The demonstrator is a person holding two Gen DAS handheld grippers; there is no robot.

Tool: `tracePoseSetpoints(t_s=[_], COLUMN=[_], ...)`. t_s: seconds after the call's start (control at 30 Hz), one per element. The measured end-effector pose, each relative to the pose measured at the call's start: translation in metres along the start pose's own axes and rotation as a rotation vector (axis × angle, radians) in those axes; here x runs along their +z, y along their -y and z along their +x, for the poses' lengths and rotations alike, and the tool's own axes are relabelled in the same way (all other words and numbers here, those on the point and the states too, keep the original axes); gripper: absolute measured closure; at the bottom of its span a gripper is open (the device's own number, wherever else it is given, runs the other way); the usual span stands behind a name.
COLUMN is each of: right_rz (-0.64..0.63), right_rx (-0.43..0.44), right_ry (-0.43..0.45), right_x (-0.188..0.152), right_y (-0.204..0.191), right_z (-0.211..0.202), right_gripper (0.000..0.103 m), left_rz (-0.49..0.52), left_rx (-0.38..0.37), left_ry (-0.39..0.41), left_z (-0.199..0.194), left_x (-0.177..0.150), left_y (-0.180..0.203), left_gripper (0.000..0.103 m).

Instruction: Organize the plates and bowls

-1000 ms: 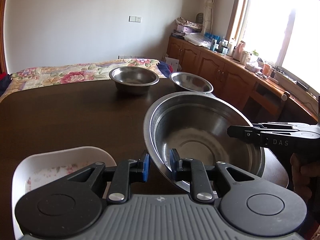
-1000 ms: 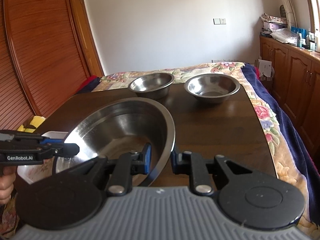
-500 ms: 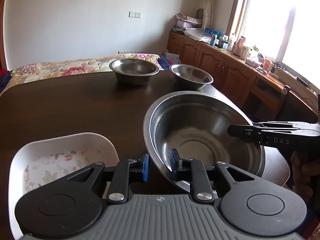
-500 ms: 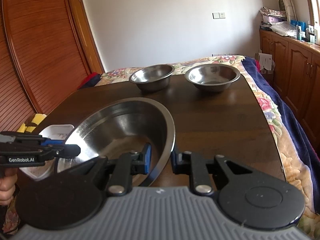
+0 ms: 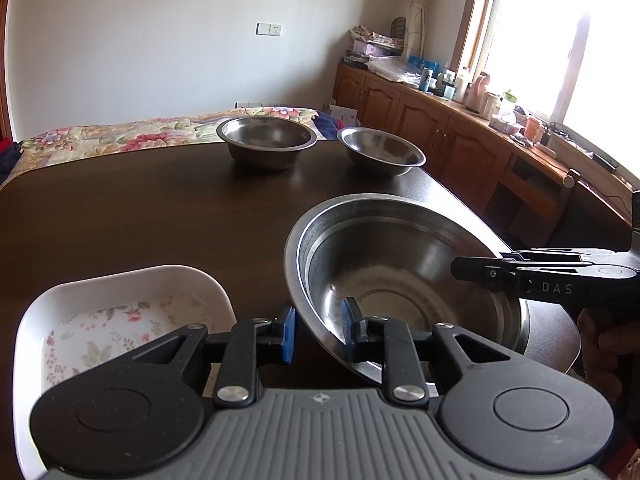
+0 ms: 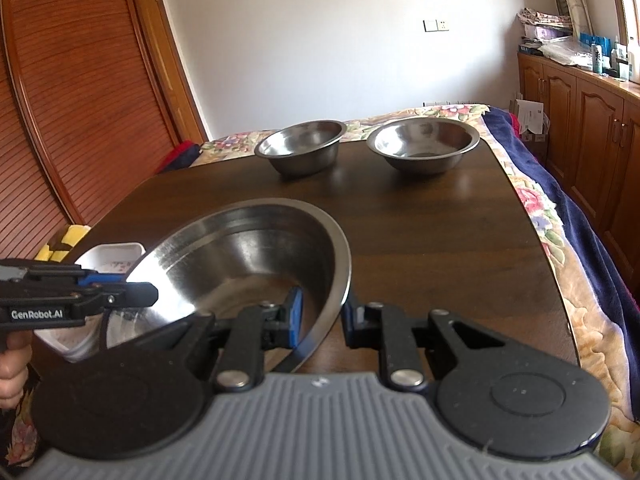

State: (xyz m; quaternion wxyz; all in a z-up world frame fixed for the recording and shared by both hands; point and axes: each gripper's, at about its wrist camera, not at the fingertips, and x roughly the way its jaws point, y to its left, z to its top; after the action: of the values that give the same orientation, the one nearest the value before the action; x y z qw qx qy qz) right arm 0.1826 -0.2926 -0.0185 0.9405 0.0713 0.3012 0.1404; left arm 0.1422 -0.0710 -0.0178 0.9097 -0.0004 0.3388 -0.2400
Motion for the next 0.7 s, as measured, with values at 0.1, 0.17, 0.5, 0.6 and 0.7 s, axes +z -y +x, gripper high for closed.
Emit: tracePoseSetpoints(t_s=[0.1,0.17,0.5,0.6,0.7], right_rz=[0.0,-0.002,0.007,-0.009,-0.03], right_rx=[0.0,0.001,0.021,0.013,-0.003], right_ry=[0.001,0.001,0.024,0.039,0.052], right_x=[0.0,0.0,0.008,0.012,0.016], right_y=[0.0,0.001,0.005,0.005,0.005], right_z=[0.0,0.0,-0.004,-0.008,-0.011], right_gripper=[0.08,0.08,0.067,0.066,0.066], left_rz=[0.002,0.001,0.002,-0.002,-0.006], left_rx=[-0.001,-0.002,0.003,0.012,0.022], left_ry=[-0.001,-0.002,0.004,0.01,0.02], left_z=[-0.001,0.0,0.0,-0.003,-0.005], left_x=[0.0,0.0,0.0,0.001,0.004], left_y=[0.0,0.0,-0.002,-0.004,-0.007], left_gripper=[0.052,0.052,0.051,0.049,0.048])
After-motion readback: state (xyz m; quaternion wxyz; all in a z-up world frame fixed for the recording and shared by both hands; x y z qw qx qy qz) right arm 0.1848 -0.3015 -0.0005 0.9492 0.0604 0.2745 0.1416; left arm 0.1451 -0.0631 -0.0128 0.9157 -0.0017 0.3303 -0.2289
